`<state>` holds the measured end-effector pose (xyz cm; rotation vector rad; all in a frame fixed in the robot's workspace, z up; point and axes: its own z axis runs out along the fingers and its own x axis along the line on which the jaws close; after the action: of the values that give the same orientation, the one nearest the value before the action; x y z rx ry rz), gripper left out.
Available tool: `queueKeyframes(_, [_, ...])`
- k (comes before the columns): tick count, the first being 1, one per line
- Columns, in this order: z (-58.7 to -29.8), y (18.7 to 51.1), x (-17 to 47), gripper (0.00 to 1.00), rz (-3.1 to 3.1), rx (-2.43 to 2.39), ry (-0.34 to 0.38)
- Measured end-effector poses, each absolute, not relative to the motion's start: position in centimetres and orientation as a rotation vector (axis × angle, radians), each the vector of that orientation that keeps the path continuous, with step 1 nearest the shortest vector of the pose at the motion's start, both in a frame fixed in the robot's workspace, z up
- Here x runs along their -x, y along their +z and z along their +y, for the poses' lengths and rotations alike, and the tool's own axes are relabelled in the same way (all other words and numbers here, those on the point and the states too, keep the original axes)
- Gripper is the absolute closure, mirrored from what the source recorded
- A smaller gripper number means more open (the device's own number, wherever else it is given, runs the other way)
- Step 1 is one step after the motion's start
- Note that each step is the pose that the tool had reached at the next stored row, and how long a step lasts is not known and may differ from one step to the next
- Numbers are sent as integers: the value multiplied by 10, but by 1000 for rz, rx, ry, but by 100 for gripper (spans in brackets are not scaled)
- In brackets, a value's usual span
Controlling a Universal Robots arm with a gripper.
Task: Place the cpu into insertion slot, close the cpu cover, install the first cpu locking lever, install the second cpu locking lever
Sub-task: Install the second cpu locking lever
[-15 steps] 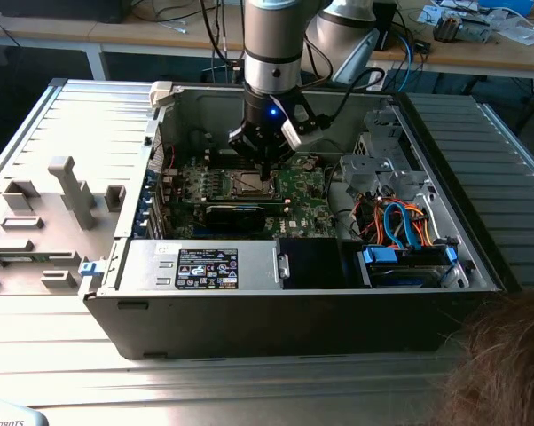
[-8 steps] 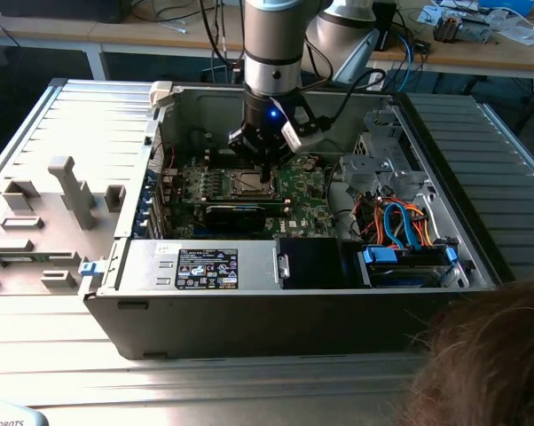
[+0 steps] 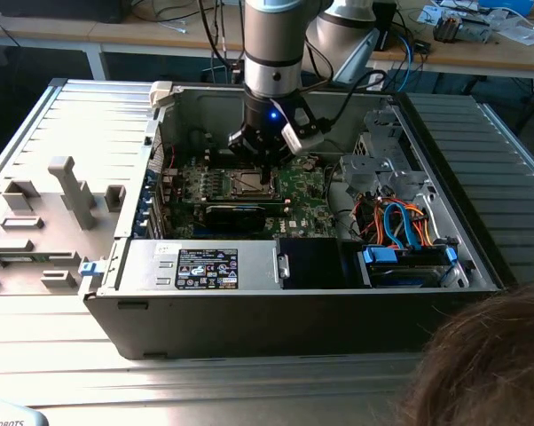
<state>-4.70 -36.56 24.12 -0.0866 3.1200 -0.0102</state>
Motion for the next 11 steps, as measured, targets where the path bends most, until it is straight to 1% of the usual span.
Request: queueKeyframes(11, [-370,241,49,89,3120,87,-10])
